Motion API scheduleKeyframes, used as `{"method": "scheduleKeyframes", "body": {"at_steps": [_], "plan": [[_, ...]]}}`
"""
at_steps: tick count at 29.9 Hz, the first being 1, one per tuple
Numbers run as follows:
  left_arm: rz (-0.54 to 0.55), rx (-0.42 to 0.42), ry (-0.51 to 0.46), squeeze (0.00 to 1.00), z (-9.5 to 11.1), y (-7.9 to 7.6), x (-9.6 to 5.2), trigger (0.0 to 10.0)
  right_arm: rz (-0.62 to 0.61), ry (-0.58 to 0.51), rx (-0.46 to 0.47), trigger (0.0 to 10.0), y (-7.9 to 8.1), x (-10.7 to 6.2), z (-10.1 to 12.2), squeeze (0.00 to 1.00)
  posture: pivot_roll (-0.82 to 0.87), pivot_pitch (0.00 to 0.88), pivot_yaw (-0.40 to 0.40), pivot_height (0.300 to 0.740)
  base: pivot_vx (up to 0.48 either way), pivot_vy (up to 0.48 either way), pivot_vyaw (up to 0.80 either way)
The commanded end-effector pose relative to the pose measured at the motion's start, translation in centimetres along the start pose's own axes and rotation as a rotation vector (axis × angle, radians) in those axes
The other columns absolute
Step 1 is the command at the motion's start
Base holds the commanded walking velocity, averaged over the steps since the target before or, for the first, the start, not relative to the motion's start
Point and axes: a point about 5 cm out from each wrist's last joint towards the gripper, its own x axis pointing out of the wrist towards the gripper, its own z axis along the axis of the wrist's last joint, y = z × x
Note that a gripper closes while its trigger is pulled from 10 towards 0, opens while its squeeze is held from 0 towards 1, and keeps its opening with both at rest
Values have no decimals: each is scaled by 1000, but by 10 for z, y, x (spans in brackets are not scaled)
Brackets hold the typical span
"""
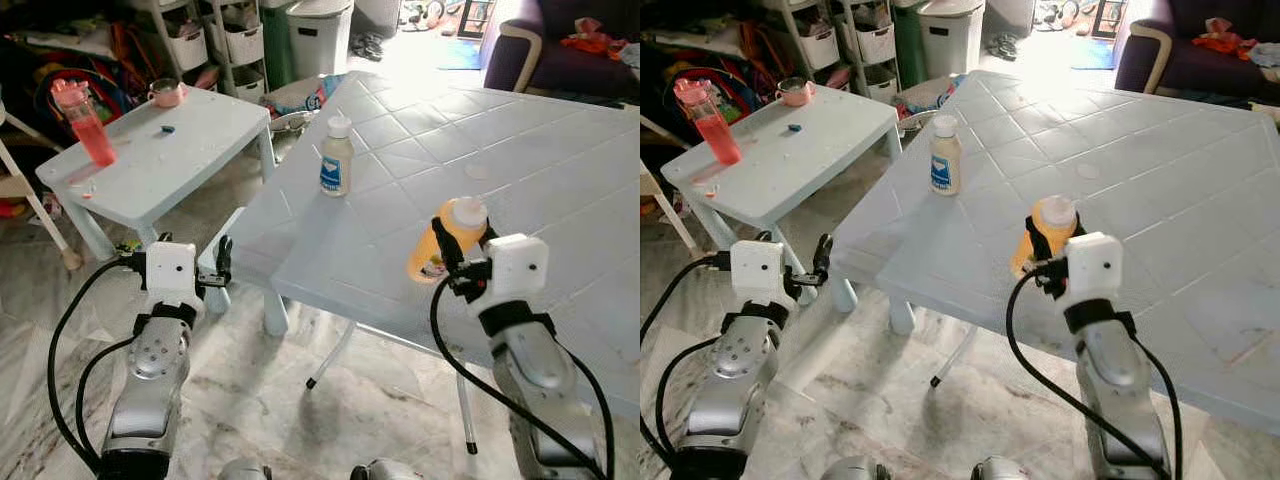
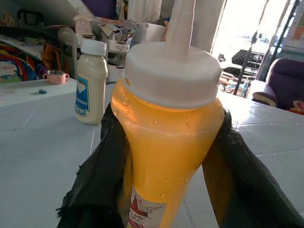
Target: Restocking fridge
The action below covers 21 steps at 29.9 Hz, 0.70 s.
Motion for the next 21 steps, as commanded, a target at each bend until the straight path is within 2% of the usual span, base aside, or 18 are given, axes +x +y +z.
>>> {"method": "scheduleKeyframes", "body": {"at_steps": [1,4,6,10,15,21], "plan": [[14,4,-22,0,4,0,2,10000,-22,30,14,10000,3,5,-5,0,7,0,56,740,0,0,0],[10,4,-26,0,4,-3,2,10000,-36,-2,43,10000,8,11,2,0,8,0,52,740,0,0,0],[19,-3,-23,0,4,-3,2,10000,-18,-57,51,10000,17,18,13,0,11,11,52,740,0,0,0],[28,-8,-21,0,4,-3,2,10000,-7,-68,53,10000,18,19,15,0,18,20,52,740,0,0,0],[44,-4,-1,0,1,2,-1,10000,80,-133,154,10000,32,29,33,0,29,34,50,740,-321,0,0],[45,-14,-1,0,1,-1,1,10000,140,-161,130,10000,42,32,38,0,33,38,49,740,-339,0,0]]}}
